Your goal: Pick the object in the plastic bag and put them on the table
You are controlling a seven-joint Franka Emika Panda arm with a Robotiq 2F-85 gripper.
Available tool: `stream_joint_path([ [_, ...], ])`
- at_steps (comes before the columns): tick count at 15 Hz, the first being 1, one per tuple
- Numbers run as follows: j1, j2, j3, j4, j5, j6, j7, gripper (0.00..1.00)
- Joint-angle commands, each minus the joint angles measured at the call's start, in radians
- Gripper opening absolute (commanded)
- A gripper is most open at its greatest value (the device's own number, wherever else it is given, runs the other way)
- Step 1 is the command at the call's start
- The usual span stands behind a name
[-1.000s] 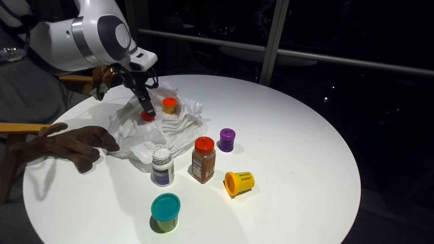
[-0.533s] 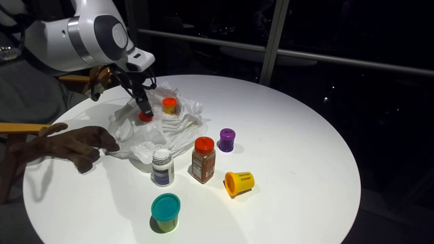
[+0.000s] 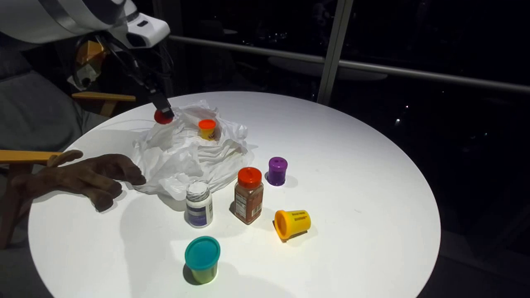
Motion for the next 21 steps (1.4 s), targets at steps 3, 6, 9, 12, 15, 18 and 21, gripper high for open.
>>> stream_joint_path([
  [3,0.029,-0.313,-0.053,-0.272,-0.173,-0.024,0.066,0.13],
  [6,0.003,-0.372,-0.068,-0.380,-0.230,-0.022,0.080,0.13],
  [9,-0.025,-0.334,-0.090,-0.438,-0.213,0.041,0.034,0.13],
  [12,-0.060,-0.255,-0.104,-0.446,-0.181,0.109,-0.018,0.13],
  [15,-0.110,-0.198,-0.086,-0.454,-0.141,0.145,-0.068,0.13],
  [18,-0.165,-0.175,-0.035,-0.481,-0.097,0.159,-0.139,0.13],
  [21,-0.198,-0.152,0.008,-0.491,-0.082,0.132,-0.194,0.13],
])
